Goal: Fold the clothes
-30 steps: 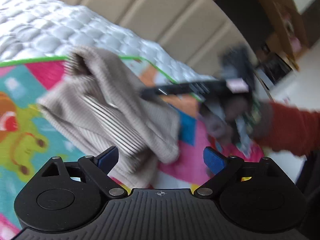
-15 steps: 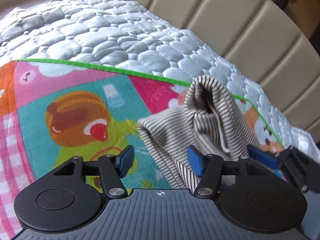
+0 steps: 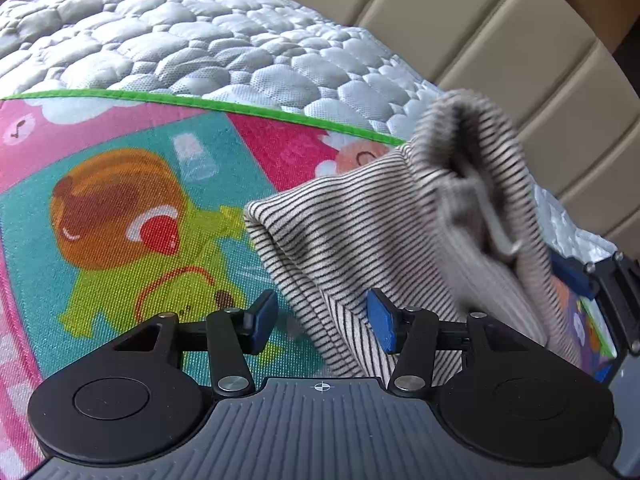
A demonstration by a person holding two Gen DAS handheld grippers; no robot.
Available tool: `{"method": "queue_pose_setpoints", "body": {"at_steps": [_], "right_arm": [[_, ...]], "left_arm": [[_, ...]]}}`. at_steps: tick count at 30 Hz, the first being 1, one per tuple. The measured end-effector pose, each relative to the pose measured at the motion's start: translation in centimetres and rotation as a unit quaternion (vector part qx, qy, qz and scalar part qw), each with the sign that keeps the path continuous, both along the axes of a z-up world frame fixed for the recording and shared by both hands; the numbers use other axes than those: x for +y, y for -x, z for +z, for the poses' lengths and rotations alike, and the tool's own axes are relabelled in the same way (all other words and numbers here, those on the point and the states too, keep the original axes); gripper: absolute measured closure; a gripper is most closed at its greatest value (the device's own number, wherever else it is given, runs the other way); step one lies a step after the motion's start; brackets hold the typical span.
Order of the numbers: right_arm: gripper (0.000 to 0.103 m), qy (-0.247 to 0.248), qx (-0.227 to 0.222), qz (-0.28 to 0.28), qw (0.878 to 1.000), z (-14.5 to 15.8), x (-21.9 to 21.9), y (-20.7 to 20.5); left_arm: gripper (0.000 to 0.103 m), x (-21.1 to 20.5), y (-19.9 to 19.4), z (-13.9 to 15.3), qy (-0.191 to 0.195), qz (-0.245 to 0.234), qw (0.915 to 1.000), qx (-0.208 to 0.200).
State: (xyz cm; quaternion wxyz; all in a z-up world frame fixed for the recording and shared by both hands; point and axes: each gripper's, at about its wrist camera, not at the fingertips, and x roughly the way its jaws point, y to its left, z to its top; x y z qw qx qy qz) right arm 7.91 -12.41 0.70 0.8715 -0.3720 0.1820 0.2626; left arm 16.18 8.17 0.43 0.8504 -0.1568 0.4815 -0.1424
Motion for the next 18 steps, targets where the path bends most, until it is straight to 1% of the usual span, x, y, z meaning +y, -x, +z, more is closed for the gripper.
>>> {"method": "queue_pose_setpoints", "body": {"at_steps": [2,4,5,6,8,9,10,12,13,14,15,17,18], "right_arm": [[0.044,0.008,0.019,-0.006,1.000,-0.7,0.1,-0.5],[0.057,0.000,0.040,0.005,0.999,-0.2,0.1,-0.8],[0.072,-0.014,0.043,0.016,0.999,0.9,0.2,-0.6],[0.081,-0.032,0.043,0.028,0.998,2.4,0.3,-0.3],[0.083,-0.072,0.048,0.056,0.995,5.4,0.6,0.5],[0.083,-0.089,0.059,0.072,0.992,6.6,0.9,1.0],[0.083,-0.095,0.072,0.082,0.989,6.9,1.3,1.2],[0.084,-0.093,0.103,0.080,0.987,5.8,1.8,1.1],[0.084,-0.086,0.117,0.076,0.986,4.9,1.9,1.0],[0.083,-0.075,0.131,0.070,0.986,4.0,2.1,0.8],[0.083,-0.063,0.137,0.072,0.986,3.2,2.2,1.1],[0.082,-0.040,0.125,0.088,0.987,2.5,2.9,2.1],[0.081,-0.029,0.117,0.096,0.988,2.2,3.3,2.6]], "left_arm": [[0.053,-0.2,0.1,-0.2,0.015,-0.012,0.9998,0.001],[0.056,-0.2,0.3,-0.3,0.024,-0.019,0.9995,0.004],[0.057,-0.2,0.4,-0.3,0.029,-0.022,0.9993,0.006],[0.059,0.1,0.4,-0.5,0.037,-0.022,0.9990,0.010],[0.060,0.7,0.2,-0.9,0.055,-0.019,0.9981,0.020],[0.060,0.9,0.1,-1.2,0.061,-0.018,0.9977,0.024],[0.060,1.0,-0.1,-1.5,0.066,-0.018,0.9973,0.028],[0.060,1.4,-0.2,-1.8,0.076,-0.017,0.9965,0.030],[0.062,1.6,-0.2,-1.9,0.082,-0.016,0.9961,0.031],[0.060,2.0,-0.1,-1.8,0.087,-0.013,0.9955,0.033],[0.060,2.6,0.0,-1.3,0.085,-0.005,0.9959,0.031],[0.062,3.8,0.2,-0.4,0.080,0.010,0.9965,0.025],[0.062,4.4,0.4,0.7,0.076,0.014,0.9970,0.007]]}}
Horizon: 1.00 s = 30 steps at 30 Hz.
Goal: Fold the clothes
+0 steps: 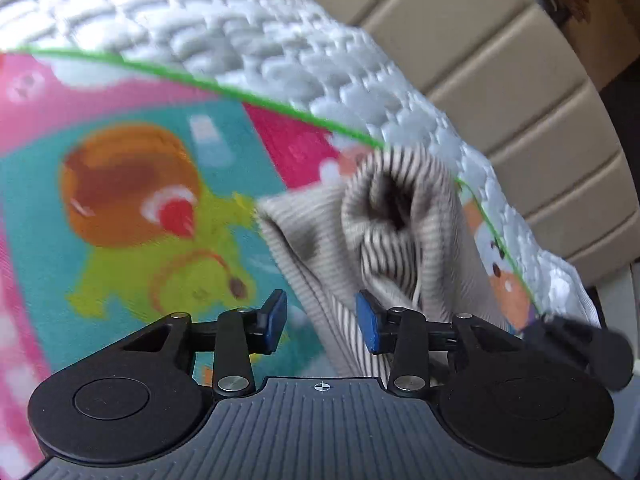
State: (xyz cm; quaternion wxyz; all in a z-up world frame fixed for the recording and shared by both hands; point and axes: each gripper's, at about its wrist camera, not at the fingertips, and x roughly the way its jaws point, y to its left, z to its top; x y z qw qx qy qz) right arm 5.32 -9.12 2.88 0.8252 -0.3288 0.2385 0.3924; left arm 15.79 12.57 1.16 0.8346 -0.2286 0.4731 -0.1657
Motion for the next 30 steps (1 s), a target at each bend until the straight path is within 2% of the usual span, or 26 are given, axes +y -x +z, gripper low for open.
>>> {"method": "queue_pose_setpoints", "body": {"at_steps": [3,5,7,9,11,13,15,17,19,21,24,26,28,30], "right_arm": [[0.079,0.024,-0.003,0.012,1.000,-0.5,2.0,0.3],[0.077,0.038,-0.010,0.016,0.999,-1.0,3.0,0.2],[0.074,0.044,-0.013,0.020,0.999,-1.3,3.2,0.3],[0.069,0.044,-0.011,0.024,0.999,-1.2,3.1,0.1],[0.063,0.028,0.003,0.020,0.999,-0.2,2.2,-0.5],[0.054,-0.001,0.020,0.005,1.000,1.3,0.4,-1.2],[0.023,-0.030,0.028,-0.014,0.999,2.8,-1.6,-1.9],[0.011,-0.056,0.030,-0.044,0.997,3.8,-3.9,-2.9],[0.001,-0.074,0.060,-0.081,0.992,4.1,-5.9,-4.9],[0.000,-0.098,0.105,-0.119,0.982,4.2,-7.7,-7.0],[0.000,-0.152,0.218,-0.175,0.948,2.9,-9.8,-10.0],[0.000,-0.167,0.273,-0.199,0.926,1.2,-10.4,-10.8],[0.000,-0.162,0.308,-0.206,0.915,-0.3,-10.0,-10.5],[0.000,-0.172,0.327,-0.199,0.908,-0.3,-9.5,-10.0]], "left_arm": [[0.061,1.5,0.6,3.7,-0.007,0.009,0.9980,-0.061],[0.061,1.2,1.0,6.4,0.000,-0.006,0.9939,-0.110],[0.054,-0.3,0.7,8.0,0.011,-0.035,0.9900,-0.136],[0.053,-2.4,-0.4,7.6,0.005,-0.062,0.9899,-0.127],[0.056,-4.3,-1.9,5.6,-0.027,-0.077,0.9914,-0.102],[0.064,-5.1,-2.7,3.3,-0.067,-0.071,0.9915,-0.086],[0.064,-4.8,-2.7,2.4,-0.073,-0.067,0.9912,-0.088],[0.063,-4.4,-2.4,2.2,-0.068,-0.071,0.9910,-0.091],[0.062,-4.5,-2.5,2.1,-0.074,-0.075,0.9900,-0.093],[0.062,-4.5,-2.4,2.1,-0.079,-0.077,0.9894,-0.095],[0.062,-4.7,-2.4,2.1,-0.084,-0.078,0.9887,-0.097],[0.061,-4.6,-2.5,2.0,-0.085,-0.079,0.9885,-0.097],[0.061,-4.6,-2.6,2.0,-0.086,-0.080,0.9885,-0.096],[0.061,-4.5,-2.8,1.9,-0.086,-0.082,0.9883,-0.095]]}}
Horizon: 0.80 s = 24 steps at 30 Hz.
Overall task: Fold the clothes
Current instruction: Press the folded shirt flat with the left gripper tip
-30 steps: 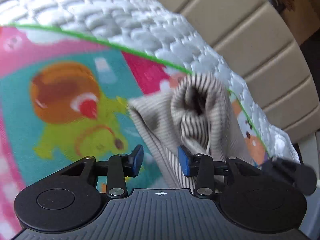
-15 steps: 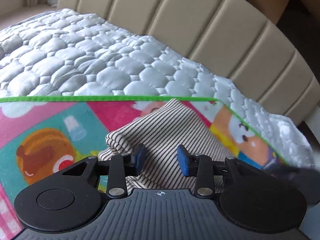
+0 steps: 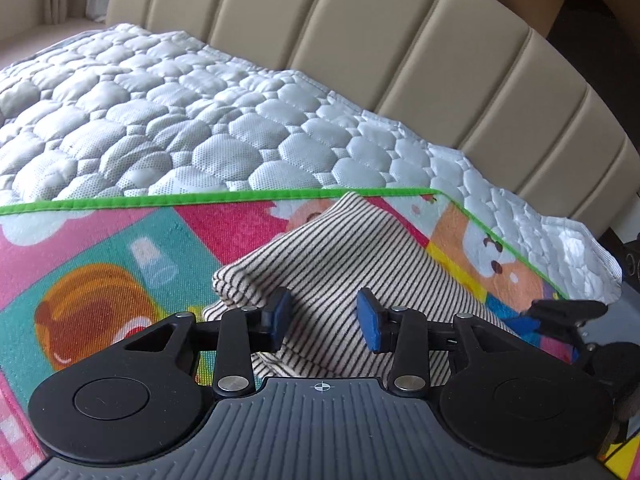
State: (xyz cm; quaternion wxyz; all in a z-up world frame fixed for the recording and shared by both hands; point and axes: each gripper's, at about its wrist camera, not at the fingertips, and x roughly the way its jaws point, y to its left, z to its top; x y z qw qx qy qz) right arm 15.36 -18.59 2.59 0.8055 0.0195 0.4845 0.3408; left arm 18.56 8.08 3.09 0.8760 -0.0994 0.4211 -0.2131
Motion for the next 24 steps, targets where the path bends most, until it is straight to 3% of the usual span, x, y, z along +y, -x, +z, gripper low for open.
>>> {"method": "queue_pose_setpoints", "body": {"at_steps": [3,5,7,11,15,19,24], "right_arm": [[0.000,-0.070,-0.015,0.036,0.997,2.8,0.3,1.1],[0.000,-0.090,-0.033,0.059,0.994,4.4,0.4,1.4],[0.000,-0.081,-0.048,0.069,0.993,5.0,0.6,1.5],[0.000,0.013,-0.050,0.057,0.997,2.5,1.3,2.2],[0.000,0.079,-0.073,0.077,0.991,0.5,1.9,3.4],[0.000,0.089,-0.105,0.099,0.986,0.4,2.1,4.7],[0.000,0.015,-0.138,0.106,0.985,2.7,1.0,5.0]], "left_arm": [[0.058,0.4,-0.4,-0.2,-0.002,0.007,1.0000,0.004],[0.055,1.0,-0.7,-0.4,-0.001,0.018,0.9998,0.007],[0.054,1.4,-1.0,-0.6,0.009,0.021,0.9996,0.013],[0.054,1.0,-1.0,-0.5,0.008,0.007,0.9999,0.010],[0.054,0.6,-0.7,-0.5,-0.004,0.004,1.0000,0.004],[0.054,0.6,-0.7,-0.5,-0.004,0.005,1.0000,0.003],[0.053,0.8,-0.7,-0.8,-0.005,0.006,1.0000,0.001]]}}
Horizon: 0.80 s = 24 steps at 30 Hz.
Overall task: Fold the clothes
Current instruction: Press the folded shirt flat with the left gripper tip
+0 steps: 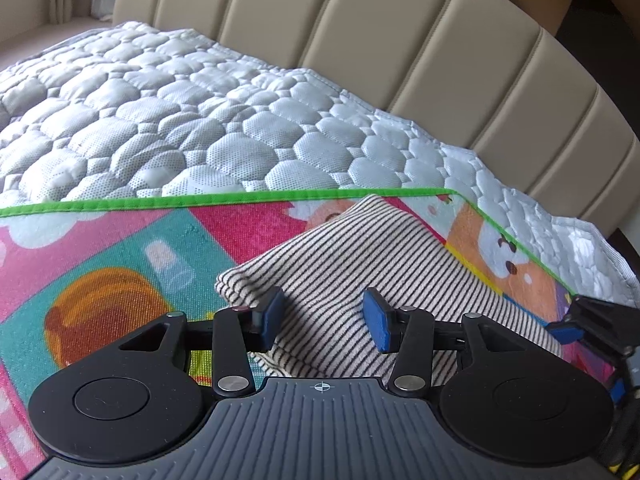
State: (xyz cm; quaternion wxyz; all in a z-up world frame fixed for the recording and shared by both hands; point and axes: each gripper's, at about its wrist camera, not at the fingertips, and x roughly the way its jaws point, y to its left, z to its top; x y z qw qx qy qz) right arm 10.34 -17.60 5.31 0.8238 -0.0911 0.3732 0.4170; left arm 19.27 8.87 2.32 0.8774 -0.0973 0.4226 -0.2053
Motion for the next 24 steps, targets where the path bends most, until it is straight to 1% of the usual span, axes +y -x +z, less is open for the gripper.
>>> {"method": "queue_pose_setpoints", "body": {"at_steps": [2,4,6,8,10,11,13,14,15,17,19,20,21,24], "right_arm": [[0.000,-0.025,-0.015,0.000,1.000,0.9,-0.5,-0.2],[0.000,-0.039,-0.031,-0.006,0.999,1.6,-0.7,-0.3],[0.000,-0.042,-0.037,-0.009,0.998,2.3,-0.7,-0.5],[0.000,-0.035,-0.044,-0.017,0.998,2.5,-0.3,-0.7],[0.000,-0.004,-0.040,-0.032,0.999,1.7,0.5,-1.0],[0.000,0.027,-0.028,-0.035,0.999,0.5,1.2,-1.3],[0.000,0.096,0.004,-0.034,0.995,-2.3,2.9,-1.8],[0.000,0.118,0.017,-0.032,0.992,-3.7,3.6,-1.9],[0.000,0.123,0.022,-0.037,0.991,-4.4,3.9,-1.8],[0.000,0.121,0.027,-0.047,0.991,-4.9,4.1,-1.5],[0.000,0.118,0.033,-0.044,0.991,-4.5,3.9,-1.5],[0.000,0.110,0.036,-0.041,0.992,-4.2,3.6,-1.6],[0.000,0.094,0.037,-0.041,0.994,-3.8,3.0,-1.7],[0.000,0.048,0.016,-0.058,0.997,-2.1,0.7,-1.4]], "left_arm": [[0.053,0.1,-0.1,-0.1,0.006,-0.001,1.0000,0.001],[0.052,0.0,-0.2,-0.2,0.003,-0.004,1.0000,-0.001],[0.052,-0.2,-0.2,-0.2,0.000,-0.006,1.0000,-0.003],[0.052,-0.2,-0.2,-0.2,0.000,-0.008,1.0000,-0.004],[0.051,-0.2,-0.4,-0.3,0.000,-0.009,0.9999,-0.005],[0.051,-0.2,-0.5,-0.4,-0.001,-0.009,0.9999,-0.005],[0.050,-0.3,-0.7,-0.4,-0.002,-0.009,0.9999,-0.005],[0.049,-0.5,-0.8,-0.4,-0.004,-0.008,0.9999,-0.005],[0.049,-0.6,-0.9,-0.4,-0.005,-0.008,0.9999,-0.005],[0.049,-1.0,-0.7,-0.3,-0.015,-0.008,0.9998,-0.009],[0.049,-1.2,-0.4,-0.3,-0.028,-0.015,0.9993,-0.018],[0.049,-1.1,-0.4,-0.2,-0.028,-0.016,0.9993,-0.019],[0.048,-1.0,-0.4,-0.3,-0.025,-0.014,0.9994,-0.017],[0.048,-0.8,-0.5,-0.3,-0.019,-0.011,0.9997,-0.015]]}}
